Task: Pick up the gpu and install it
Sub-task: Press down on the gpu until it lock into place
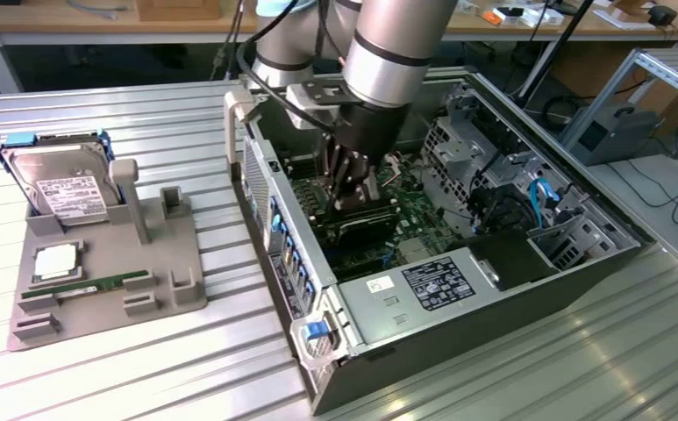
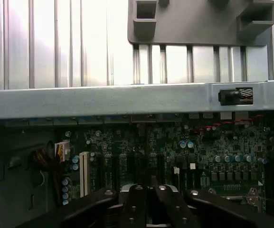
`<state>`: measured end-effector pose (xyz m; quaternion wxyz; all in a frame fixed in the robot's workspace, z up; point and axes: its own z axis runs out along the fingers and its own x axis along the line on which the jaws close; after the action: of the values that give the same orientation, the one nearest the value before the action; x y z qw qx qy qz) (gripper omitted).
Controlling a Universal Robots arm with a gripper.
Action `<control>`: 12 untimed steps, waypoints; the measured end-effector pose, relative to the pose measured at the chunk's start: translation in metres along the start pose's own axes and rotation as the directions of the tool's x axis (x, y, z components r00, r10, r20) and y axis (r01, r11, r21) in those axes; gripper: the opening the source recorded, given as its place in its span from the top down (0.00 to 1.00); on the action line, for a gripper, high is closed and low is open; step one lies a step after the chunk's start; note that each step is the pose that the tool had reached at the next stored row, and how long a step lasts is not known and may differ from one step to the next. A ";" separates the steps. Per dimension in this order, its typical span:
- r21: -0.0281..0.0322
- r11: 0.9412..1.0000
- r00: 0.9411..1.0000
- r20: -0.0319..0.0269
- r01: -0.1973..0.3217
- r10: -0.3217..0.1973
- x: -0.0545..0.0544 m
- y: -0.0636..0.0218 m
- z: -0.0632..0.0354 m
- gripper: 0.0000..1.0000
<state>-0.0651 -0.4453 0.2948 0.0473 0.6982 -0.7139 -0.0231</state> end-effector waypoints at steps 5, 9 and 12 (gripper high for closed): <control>-0.016 1.000 1.000 0.000 0.000 0.000 -0.001 -0.0327 -0.0033 0.89; -0.026 1.000 1.000 -0.001 0.001 -0.001 -0.001 -0.0507 -0.0051 0.89; -0.033 0.999 1.000 -0.001 0.001 -0.001 -0.001 -0.0645 -0.0065 0.89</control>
<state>-0.0003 -0.4453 0.2949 0.0592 0.6977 -0.7131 -0.0347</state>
